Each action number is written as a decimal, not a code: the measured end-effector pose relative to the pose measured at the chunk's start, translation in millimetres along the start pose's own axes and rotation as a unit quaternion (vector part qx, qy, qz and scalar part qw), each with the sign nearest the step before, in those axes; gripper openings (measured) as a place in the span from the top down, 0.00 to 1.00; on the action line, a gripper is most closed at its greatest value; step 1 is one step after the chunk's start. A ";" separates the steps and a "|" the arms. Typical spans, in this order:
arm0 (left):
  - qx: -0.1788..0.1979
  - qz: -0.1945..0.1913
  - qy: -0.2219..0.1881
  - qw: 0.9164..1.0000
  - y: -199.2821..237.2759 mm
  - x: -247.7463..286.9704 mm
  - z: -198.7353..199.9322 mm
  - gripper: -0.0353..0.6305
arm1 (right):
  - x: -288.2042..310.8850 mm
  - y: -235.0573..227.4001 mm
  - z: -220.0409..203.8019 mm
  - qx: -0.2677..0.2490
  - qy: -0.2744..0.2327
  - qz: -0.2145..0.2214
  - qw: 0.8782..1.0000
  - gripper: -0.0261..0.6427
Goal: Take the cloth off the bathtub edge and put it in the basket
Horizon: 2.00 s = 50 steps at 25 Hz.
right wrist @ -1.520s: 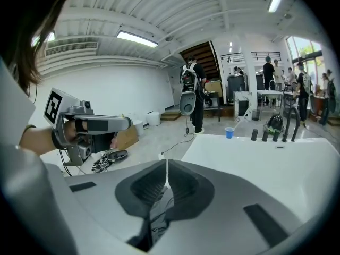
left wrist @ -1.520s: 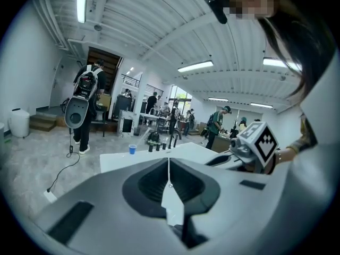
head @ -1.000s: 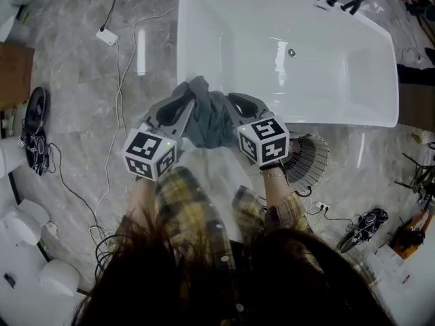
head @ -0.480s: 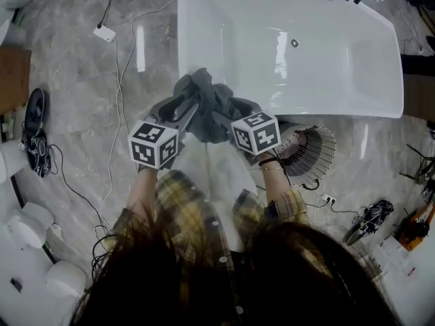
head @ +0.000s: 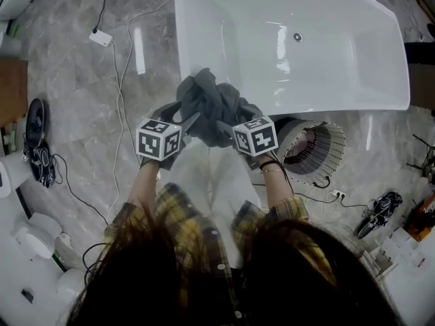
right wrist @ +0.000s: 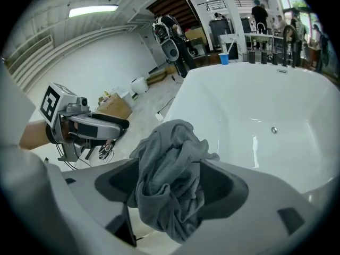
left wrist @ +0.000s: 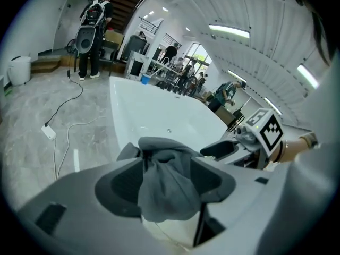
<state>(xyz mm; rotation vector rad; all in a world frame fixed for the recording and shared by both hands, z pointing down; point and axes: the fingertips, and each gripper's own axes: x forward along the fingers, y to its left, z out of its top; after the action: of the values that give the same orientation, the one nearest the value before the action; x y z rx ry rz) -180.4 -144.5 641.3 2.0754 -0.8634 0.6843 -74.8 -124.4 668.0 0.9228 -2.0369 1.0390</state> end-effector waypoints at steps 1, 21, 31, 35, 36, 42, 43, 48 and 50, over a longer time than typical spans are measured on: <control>-0.002 0.001 0.008 1.000 5.8 4.1 -5.0 0.56 | 4.3 -0.6 -2.9 0.003 0.003 0.001 1.000 0.44; -0.069 -0.050 0.096 0.992 63.0 71.0 -75.3 0.37 | 63.2 -0.8 -20.7 -0.019 0.032 0.025 0.999 0.40; -0.065 -0.073 0.115 0.989 55.2 76.6 -76.5 0.38 | 74.7 3.3 -22.2 -0.034 0.052 0.035 0.997 0.41; -0.059 -0.067 0.107 0.990 50.0 75.3 -73.9 0.46 | 74.4 12.3 -23.1 -0.048 0.057 0.043 0.996 0.57; -0.059 -0.064 0.104 0.991 49.5 74.6 -74.0 0.47 | 74.7 14.0 -23.4 -0.052 0.055 0.041 0.996 0.60; -0.034 -0.053 0.095 0.993 35.6 67.8 -73.0 0.71 | 72.8 21.1 -26.8 -0.063 0.055 0.025 0.996 0.69; -0.026 -0.049 0.099 0.993 34.8 67.6 -72.5 0.73 | 72.6 21.8 -26.8 -0.061 0.055 0.023 0.996 0.71; -0.003 -0.048 0.115 0.992 31.5 62.4 -70.1 0.77 | 68.5 25.7 -25.9 -0.038 0.044 0.024 0.998 0.73; 0.002 -0.049 0.115 0.992 30.0 61.0 -68.1 0.78 | 66.1 26.6 -23.7 -0.037 0.039 0.029 0.998 0.74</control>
<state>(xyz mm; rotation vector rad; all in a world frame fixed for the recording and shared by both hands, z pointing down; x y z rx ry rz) -177.0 -124.6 735.3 1.9806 -0.6257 0.8520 -126.0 -111.6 721.4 0.7779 -2.0345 1.0062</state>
